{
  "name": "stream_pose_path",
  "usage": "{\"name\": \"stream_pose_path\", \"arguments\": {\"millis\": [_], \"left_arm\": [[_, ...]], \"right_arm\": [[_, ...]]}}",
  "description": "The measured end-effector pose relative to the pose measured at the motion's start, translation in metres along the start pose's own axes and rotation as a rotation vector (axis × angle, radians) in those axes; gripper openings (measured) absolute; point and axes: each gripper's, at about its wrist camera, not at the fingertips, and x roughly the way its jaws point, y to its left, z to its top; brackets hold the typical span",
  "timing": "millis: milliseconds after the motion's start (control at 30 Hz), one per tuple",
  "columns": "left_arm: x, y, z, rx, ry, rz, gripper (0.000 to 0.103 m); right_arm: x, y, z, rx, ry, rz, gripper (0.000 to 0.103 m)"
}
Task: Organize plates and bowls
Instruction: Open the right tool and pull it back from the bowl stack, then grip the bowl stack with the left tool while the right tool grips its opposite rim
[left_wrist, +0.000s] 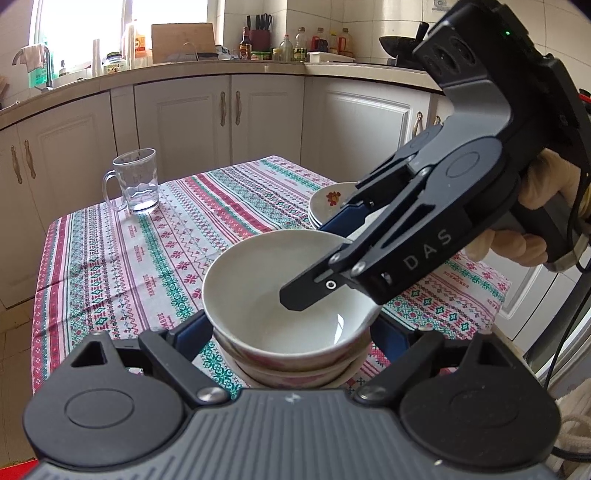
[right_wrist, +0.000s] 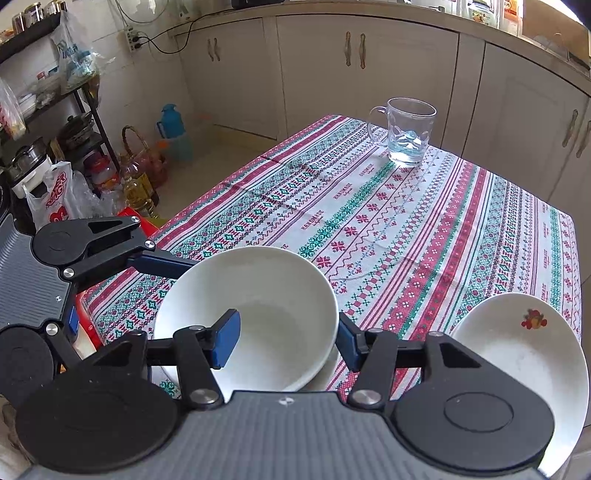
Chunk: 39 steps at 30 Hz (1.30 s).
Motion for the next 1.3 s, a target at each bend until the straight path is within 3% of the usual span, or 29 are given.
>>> {"name": "stream_pose_path", "arguments": {"millis": [133,300,767,1033,1300], "left_arm": [[0.002,0.0,0.0,0.0,0.01,-0.003,0.095],[-0.003,0.001,-0.003,0.017,0.002,-0.003,0.098],[-0.013,0.008,-0.024,0.114,0.061,-0.024,0.1],[0.009,0.016,-0.032,0.152,0.13,-0.03,0.1],[0.029,0.024,-0.031,0.201,0.171,-0.073,0.099]], "right_arm": [[0.0,0.001,-0.001,-0.004,-0.007,0.001,0.065],[-0.006,0.006,-0.004,-0.031,-0.05,-0.031,0.103],[-0.039,0.009,-0.045,-0.067,-0.139,-0.066,0.103],[-0.021,0.021,-0.078,-0.163,-0.066,-0.103,0.103],[0.011,0.016,-0.082,-0.192,-0.019,-0.091,0.103]]}}
